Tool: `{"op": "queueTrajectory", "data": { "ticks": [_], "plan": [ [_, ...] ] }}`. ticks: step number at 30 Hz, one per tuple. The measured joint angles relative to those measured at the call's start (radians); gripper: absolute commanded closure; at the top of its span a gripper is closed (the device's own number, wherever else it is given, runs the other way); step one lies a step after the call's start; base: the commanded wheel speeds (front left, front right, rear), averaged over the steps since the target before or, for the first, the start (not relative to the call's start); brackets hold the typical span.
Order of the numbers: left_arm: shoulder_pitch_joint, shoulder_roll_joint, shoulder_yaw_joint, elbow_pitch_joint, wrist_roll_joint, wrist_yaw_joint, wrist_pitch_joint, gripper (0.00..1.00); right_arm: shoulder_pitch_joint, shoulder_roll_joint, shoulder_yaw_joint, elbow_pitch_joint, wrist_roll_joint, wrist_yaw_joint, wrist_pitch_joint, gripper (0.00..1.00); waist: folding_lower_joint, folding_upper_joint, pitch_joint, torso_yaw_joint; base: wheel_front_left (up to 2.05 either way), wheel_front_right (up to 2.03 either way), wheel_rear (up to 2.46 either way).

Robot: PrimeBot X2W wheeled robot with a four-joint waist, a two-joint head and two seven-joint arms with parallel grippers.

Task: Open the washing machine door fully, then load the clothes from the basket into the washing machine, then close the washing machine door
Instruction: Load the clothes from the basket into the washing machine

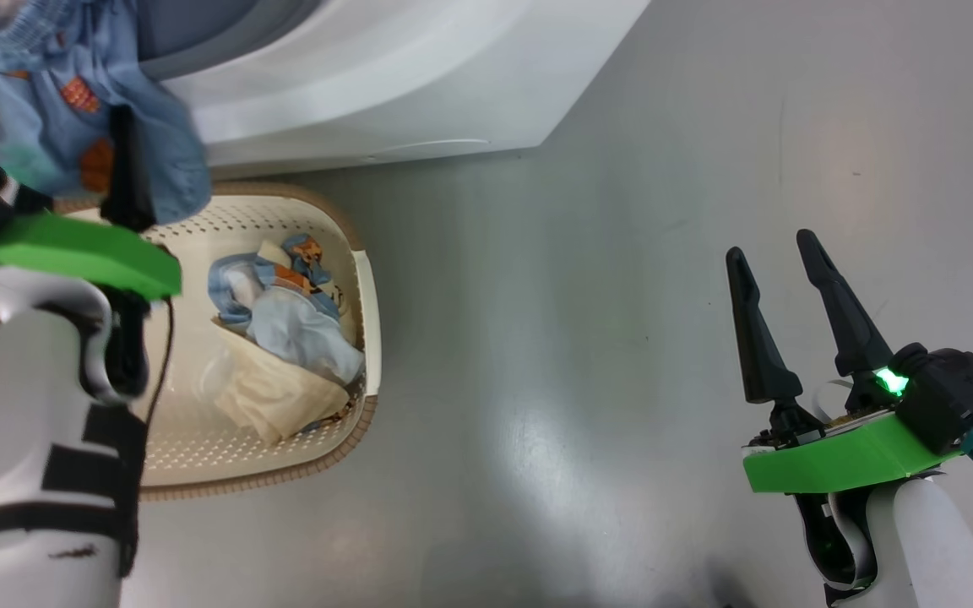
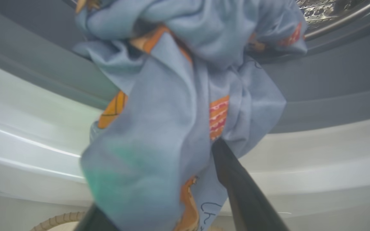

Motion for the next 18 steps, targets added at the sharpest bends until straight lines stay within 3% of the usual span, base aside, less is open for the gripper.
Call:
{"op": "queueTrajectory", "data": {
  "ticks": [3,5,6,18],
  "plan": [
    [-0.030,0.012,-0.007,0.028,0.001,-0.001,-0.005,0.00,0.000,0.000,-0.002,0.001,0.000,0.000,0.000,0.00,0.0000,0.0000,0.008,-0.006,0.00,0.00,0.00],
    [-0.032,0.018,-0.007,0.039,0.001,-0.001,-0.012,0.76,0.000,0.001,-0.002,0.001,0.000,0.000,0.000,0.00,0.0000,0.0000,0.012,-0.009,0.00,0.00,0.00],
    [-0.033,0.021,-0.007,0.045,0.001,-0.004,-0.012,1.00,0.000,0.002,-0.003,0.002,0.000,0.000,0.000,0.00,0.0000,0.0000,0.012,-0.010,0.00,0.00,0.00],
    [-0.008,0.038,-0.049,-0.020,0.114,0.029,0.016,1.00,0.000,0.003,-0.008,0.010,0.000,0.000,0.000,0.00,0.0000,0.0000,-0.011,0.008,0.00,0.00,0.00]
  ]
}}
